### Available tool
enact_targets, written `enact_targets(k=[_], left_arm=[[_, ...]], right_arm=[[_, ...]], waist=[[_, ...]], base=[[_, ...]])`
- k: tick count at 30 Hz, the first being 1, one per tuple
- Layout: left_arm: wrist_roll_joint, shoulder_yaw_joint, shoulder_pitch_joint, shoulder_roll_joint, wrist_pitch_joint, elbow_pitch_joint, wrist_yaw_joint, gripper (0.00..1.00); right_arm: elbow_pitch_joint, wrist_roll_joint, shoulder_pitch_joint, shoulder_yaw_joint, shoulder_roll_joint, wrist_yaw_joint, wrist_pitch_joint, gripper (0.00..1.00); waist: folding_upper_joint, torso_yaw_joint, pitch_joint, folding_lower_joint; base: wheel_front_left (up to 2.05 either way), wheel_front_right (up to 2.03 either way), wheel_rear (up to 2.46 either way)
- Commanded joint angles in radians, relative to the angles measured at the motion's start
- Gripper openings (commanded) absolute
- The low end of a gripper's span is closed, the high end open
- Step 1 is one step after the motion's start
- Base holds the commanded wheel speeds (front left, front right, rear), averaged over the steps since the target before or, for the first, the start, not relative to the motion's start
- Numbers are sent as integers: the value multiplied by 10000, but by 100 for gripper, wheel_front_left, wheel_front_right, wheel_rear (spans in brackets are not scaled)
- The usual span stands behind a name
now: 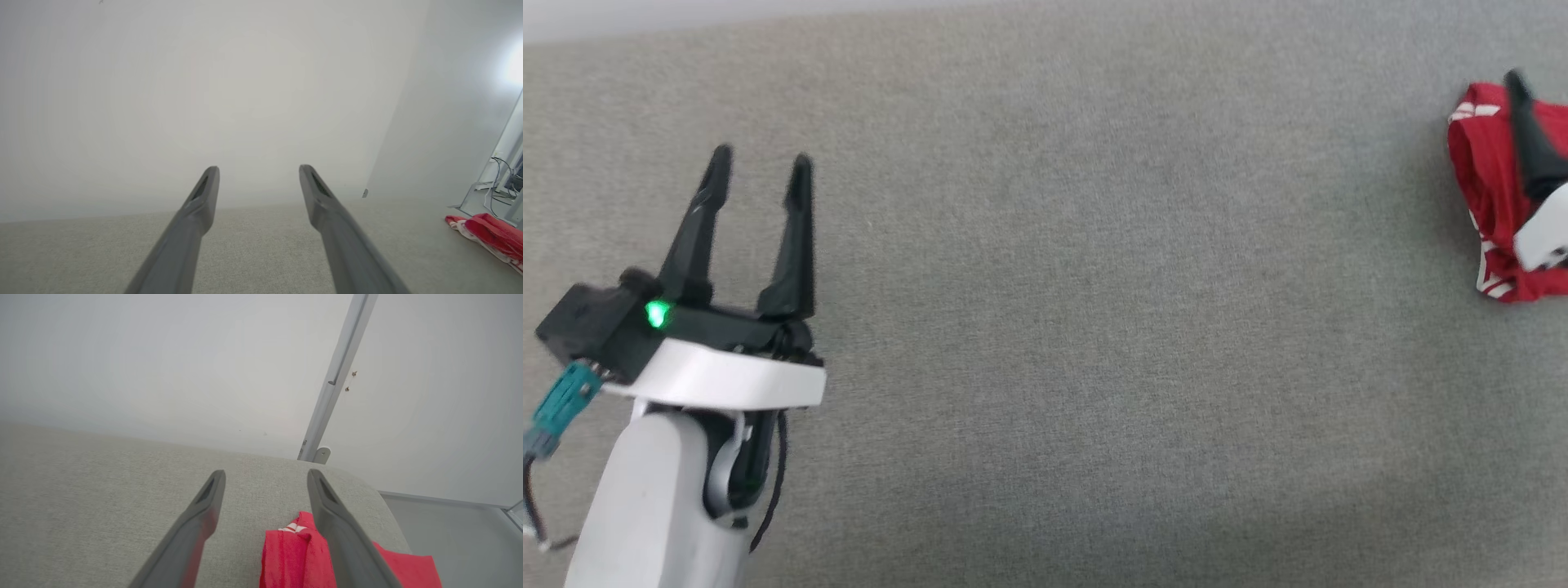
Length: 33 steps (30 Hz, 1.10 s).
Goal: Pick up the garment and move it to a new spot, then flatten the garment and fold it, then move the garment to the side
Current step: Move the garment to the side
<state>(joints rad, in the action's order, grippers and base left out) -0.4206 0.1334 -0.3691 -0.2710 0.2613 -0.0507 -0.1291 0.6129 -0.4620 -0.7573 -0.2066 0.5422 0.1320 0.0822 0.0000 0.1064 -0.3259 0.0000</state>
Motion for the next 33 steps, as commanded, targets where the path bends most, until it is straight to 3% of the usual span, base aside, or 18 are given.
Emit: enact_targets(k=[1,11,33], left_arm=[[126,-190,273,43,48,68,-15,100],[362,-1156,1702,188,48,389,-15,100],[120,-1576,4320,260,48,197,-15,100]], right_arm=[[-148,-98,248,-46,-107,-25,167,100],[-980,-90,1721,-240,-741,-25,1069,100],[-2384,243,5226,1023,-1867,-24,1826,100]], waist=[[0,-125,237,0],[0,-507,987,0],[0,-1109,2828,0]], base=[[0,0,0],[0,0,0],[0,0,0]])
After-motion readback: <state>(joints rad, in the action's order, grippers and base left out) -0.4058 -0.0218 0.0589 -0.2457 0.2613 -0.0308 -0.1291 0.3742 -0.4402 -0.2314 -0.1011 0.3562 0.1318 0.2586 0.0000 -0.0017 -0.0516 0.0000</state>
